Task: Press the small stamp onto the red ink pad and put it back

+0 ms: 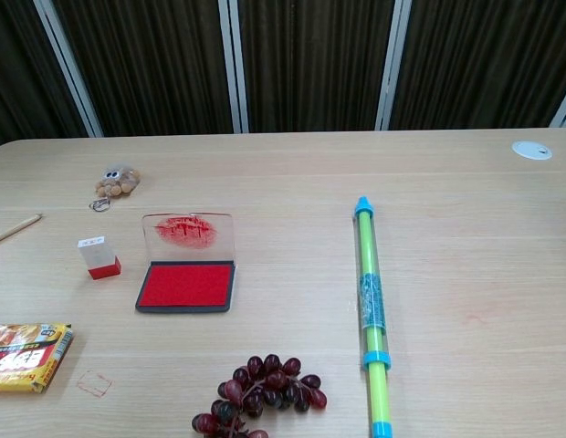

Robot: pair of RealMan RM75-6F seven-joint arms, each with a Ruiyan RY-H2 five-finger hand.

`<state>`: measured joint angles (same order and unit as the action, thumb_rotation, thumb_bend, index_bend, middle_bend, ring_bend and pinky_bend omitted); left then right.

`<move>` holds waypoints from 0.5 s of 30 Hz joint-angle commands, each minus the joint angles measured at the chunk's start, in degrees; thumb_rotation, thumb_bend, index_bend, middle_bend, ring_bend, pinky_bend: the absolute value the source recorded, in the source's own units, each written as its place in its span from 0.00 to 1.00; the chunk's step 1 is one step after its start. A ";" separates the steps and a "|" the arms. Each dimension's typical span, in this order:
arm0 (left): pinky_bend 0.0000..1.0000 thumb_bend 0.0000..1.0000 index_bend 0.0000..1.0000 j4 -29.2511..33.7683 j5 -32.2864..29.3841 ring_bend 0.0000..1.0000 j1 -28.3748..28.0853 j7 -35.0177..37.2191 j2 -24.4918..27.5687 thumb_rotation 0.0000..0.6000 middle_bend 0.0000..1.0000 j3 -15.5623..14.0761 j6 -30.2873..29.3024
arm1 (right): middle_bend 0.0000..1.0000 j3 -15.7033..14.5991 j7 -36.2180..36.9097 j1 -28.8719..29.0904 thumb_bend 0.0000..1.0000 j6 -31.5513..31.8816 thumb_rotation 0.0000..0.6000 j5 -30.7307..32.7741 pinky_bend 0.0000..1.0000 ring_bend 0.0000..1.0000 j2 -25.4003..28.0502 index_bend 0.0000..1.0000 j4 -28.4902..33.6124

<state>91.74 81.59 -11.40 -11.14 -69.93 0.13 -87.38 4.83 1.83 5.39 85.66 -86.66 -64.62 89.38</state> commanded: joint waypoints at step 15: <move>0.00 0.00 0.00 1.48 -0.37 0.00 0.97 2.50 2.43 1.00 0.00 0.84 3.40 | 0.00 -0.15 -0.56 -0.48 0.00 1.19 1.00 -0.53 0.00 0.00 0.04 0.00 0.37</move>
<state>93.17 81.17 -10.42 -8.85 -67.61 0.91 -84.17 4.69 1.22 4.98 86.78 -87.13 -64.64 89.66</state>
